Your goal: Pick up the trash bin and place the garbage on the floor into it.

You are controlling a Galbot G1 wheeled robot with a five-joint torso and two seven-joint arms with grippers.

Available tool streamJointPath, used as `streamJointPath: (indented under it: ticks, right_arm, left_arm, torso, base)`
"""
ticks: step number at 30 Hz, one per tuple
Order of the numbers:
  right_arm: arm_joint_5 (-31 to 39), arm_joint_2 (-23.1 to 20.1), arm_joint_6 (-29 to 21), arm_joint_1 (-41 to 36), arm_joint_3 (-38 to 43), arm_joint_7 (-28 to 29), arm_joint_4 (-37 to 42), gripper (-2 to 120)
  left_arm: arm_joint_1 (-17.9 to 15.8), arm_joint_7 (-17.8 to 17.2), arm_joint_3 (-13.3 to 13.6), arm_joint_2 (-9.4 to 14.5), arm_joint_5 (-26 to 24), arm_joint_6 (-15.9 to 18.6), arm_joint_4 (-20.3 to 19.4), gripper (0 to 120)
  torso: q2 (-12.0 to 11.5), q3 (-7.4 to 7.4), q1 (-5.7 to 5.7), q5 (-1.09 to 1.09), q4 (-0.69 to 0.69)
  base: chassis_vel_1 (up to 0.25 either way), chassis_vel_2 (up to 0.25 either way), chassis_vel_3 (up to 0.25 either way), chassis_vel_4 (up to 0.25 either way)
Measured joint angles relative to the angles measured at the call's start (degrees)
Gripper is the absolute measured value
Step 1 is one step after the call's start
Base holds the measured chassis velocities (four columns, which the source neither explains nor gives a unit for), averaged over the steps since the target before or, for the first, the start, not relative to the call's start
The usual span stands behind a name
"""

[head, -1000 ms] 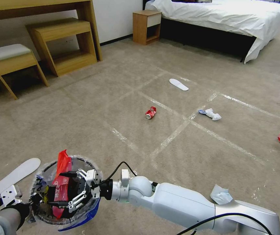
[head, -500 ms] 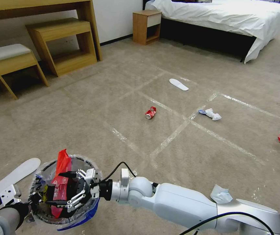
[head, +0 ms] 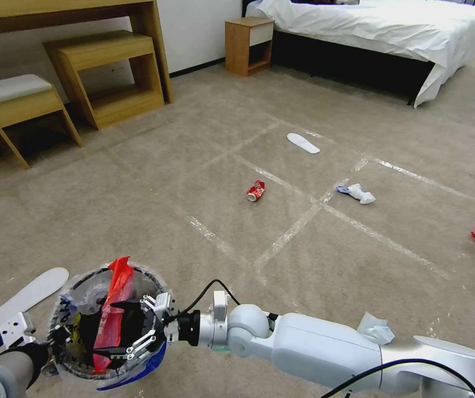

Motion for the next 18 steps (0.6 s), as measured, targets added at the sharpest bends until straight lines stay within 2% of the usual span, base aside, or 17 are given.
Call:
streamJointPath:
  ticks: [5, 6, 10, 18]
  right_arm:
    - [-1.12, 0.83, 0.62, 0.76, 0.49, -1.2, -2.67, 100]
    - [-1.28, 0.87, 0.59, 1.1, 0.8, -3.27, -3.24, 100]
    - [0.56, 0.25, -0.38, 1.76, 0.6, -5.5, -2.61, 100]
    - [0.81, -0.8, -1.29, 3.89, 0.34, -4.39, -1.75, 100]
  left_arm:
    - [0.01, 0.01, 0.15, -0.06, 0.09, 0.0, -0.01, 0]
    - [0.01, 0.02, 0.11, 0.04, 0.1, 0.0, -0.01, 0]
    - [-0.04, 0.04, 0.04, 0.18, 0.09, 0.0, 0.09, 0]
    - [-0.37, 0.05, 0.25, 0.29, 0.18, 0.0, 0.52, 0]
  torso:
    - [0.0, 0.0, 0.0, 0.0, 0.0]
    - [0.0, 0.0, 0.0, 0.0, 0.0]
    - [0.0, 0.0, 0.0, 0.0, 0.0]
    - [0.0, 0.0, 0.0, 0.0, 0.01]
  base:
    - [0.0, 0.0, 0.0, 0.0]
    - [0.0, 0.0, 0.0, 0.0]
    - [0.0, 0.0, 0.0, 0.0]
    - [0.0, 0.0, 0.0, 0.0]
